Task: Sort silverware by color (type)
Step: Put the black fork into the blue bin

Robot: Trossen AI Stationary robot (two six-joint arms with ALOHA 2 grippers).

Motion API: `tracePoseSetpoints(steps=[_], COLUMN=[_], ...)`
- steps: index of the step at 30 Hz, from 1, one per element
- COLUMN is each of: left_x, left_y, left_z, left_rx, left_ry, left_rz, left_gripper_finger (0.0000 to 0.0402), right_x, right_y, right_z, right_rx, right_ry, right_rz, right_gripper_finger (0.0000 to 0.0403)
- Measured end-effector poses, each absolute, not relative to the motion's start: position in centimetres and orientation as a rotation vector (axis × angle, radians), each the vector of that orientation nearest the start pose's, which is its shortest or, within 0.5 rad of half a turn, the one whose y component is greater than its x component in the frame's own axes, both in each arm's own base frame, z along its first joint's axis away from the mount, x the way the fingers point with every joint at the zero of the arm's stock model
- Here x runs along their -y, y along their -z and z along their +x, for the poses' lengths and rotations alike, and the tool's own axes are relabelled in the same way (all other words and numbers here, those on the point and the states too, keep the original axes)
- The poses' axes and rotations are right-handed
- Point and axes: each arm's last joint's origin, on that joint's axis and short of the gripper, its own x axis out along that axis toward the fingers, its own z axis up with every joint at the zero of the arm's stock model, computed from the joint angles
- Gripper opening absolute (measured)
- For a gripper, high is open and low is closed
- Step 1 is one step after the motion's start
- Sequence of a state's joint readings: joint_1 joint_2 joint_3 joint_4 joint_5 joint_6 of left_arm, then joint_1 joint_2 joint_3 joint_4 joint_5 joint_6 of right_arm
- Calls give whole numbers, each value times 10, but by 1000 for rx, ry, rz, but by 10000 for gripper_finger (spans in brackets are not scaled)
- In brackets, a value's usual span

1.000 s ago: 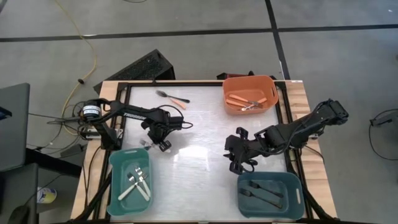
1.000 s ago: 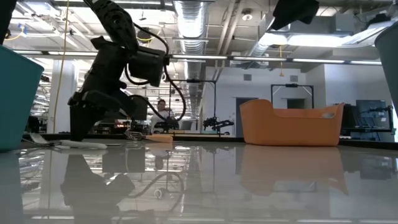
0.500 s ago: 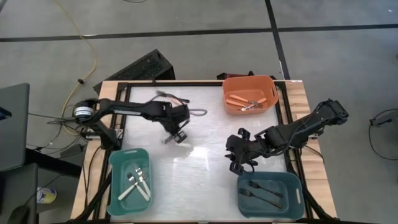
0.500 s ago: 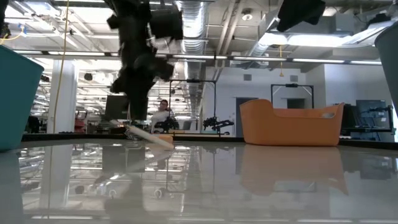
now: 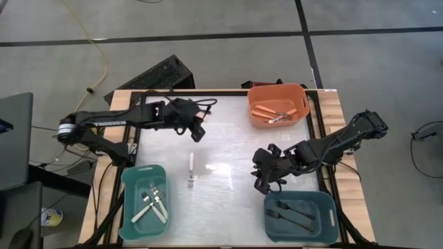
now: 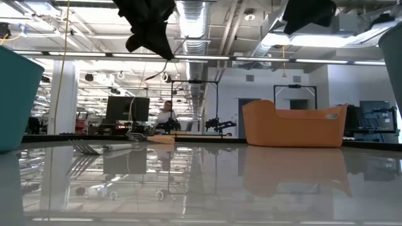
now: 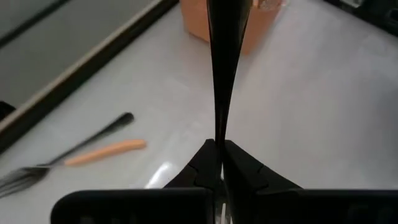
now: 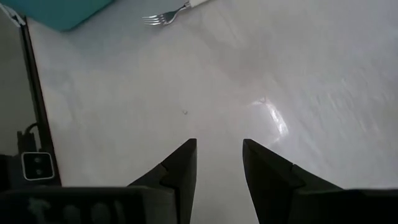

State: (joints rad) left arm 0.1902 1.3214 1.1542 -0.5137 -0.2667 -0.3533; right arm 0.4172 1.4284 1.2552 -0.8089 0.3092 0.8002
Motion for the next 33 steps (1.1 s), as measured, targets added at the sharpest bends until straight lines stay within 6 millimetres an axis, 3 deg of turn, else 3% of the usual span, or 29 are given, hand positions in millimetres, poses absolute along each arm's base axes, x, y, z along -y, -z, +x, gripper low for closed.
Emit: tracePoseSetpoints(steps=[6,15,21,27,33], left_x=[-58,-42,-33,-28,-25], left_y=[-323,-344,-356,-348,-328], left_z=[274,289,296,298,296], left_rx=[-576,-365,-209,-106,-81], left_ry=[-513,-139,-23,148,261], left_rz=[-273,-282,-342,-427,-529], left_gripper_finger=[0,0,0,0,0], right_x=[-112,-118,-116,-110,-98], right_y=[-302,-303,-308,-319,-336], right_z=[265,263,269,283,300], right_rx=[-886,-869,-739,-575,-406], right_ry=[273,291,334,342,282], right_rz=[444,487,463,396,314], right_gripper_finger=[152,152,152,152,152])
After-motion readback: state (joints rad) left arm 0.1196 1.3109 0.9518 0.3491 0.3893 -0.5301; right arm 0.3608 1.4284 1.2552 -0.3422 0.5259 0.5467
